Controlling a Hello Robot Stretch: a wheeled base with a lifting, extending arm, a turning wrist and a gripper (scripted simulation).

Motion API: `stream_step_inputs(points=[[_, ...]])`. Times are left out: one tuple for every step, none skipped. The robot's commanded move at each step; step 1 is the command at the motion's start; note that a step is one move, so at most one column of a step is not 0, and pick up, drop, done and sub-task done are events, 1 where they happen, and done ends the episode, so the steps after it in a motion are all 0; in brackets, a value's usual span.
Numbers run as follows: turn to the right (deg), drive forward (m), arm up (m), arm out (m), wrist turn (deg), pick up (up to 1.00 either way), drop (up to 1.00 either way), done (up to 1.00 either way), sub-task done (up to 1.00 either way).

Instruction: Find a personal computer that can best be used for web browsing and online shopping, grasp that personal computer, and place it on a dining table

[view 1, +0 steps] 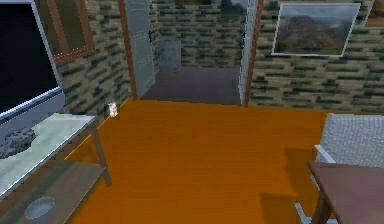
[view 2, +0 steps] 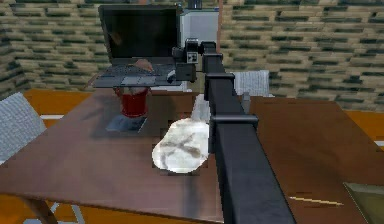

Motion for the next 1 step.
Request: stream_step_inputs(points=[[0.0,0.00,0.00,0.00,0.0,0.00,1.00,0.00,0.00]])
